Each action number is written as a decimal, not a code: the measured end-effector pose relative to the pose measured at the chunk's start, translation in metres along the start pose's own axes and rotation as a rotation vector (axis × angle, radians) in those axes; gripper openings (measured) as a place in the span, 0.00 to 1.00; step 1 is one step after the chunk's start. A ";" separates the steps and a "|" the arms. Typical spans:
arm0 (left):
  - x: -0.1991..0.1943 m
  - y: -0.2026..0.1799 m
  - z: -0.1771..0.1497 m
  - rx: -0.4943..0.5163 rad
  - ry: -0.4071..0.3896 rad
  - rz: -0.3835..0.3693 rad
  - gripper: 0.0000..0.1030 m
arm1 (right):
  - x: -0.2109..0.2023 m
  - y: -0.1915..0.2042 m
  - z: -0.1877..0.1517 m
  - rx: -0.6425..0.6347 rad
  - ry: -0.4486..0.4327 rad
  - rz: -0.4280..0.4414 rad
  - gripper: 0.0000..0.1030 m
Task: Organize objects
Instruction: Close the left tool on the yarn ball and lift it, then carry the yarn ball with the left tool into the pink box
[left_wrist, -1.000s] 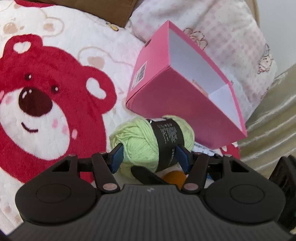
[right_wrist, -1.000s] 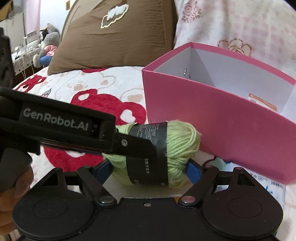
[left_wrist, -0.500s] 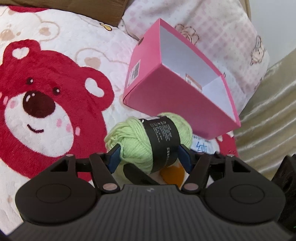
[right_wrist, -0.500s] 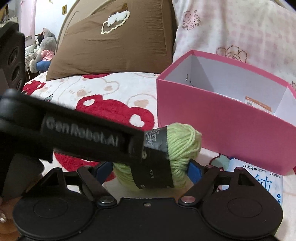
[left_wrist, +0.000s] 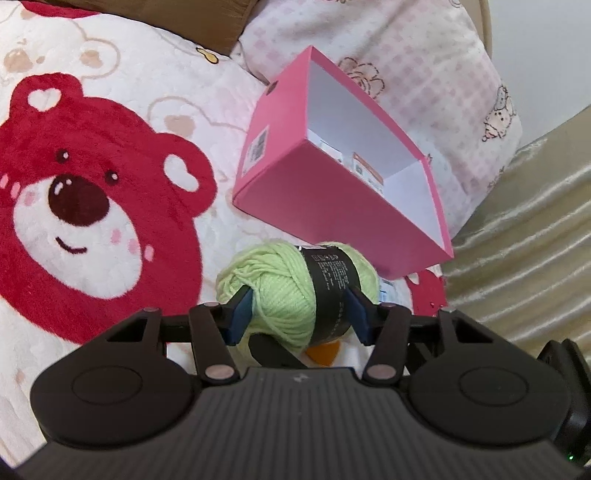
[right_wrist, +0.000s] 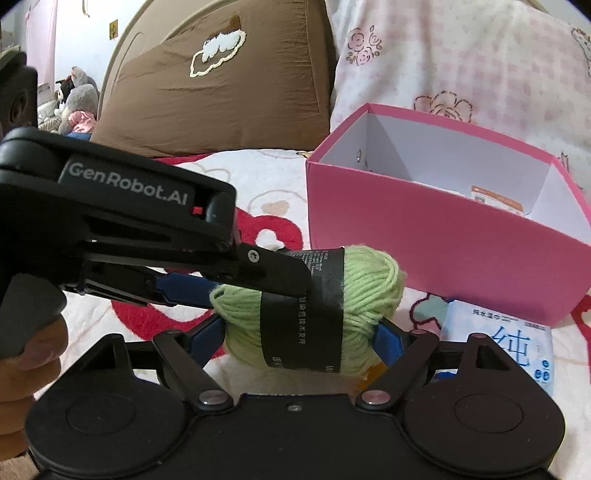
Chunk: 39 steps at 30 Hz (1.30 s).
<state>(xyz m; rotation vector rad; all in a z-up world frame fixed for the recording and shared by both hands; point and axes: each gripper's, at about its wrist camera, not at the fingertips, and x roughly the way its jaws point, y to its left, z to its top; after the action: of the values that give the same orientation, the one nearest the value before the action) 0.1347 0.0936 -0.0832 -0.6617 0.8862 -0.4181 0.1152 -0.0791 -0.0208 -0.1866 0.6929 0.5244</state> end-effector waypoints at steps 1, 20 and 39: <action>-0.001 -0.002 0.000 0.009 0.001 -0.001 0.51 | -0.002 0.001 0.000 -0.006 -0.001 -0.011 0.85; -0.028 -0.082 -0.020 0.215 0.089 0.045 0.53 | -0.079 -0.007 -0.005 0.033 -0.019 -0.013 0.85; -0.070 -0.123 -0.013 0.256 0.038 0.001 0.53 | -0.122 0.007 0.018 -0.029 -0.055 -0.080 0.85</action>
<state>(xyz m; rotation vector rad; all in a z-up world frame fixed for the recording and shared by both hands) 0.0757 0.0404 0.0349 -0.4192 0.8514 -0.5350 0.0429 -0.1158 0.0722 -0.2252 0.6216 0.4614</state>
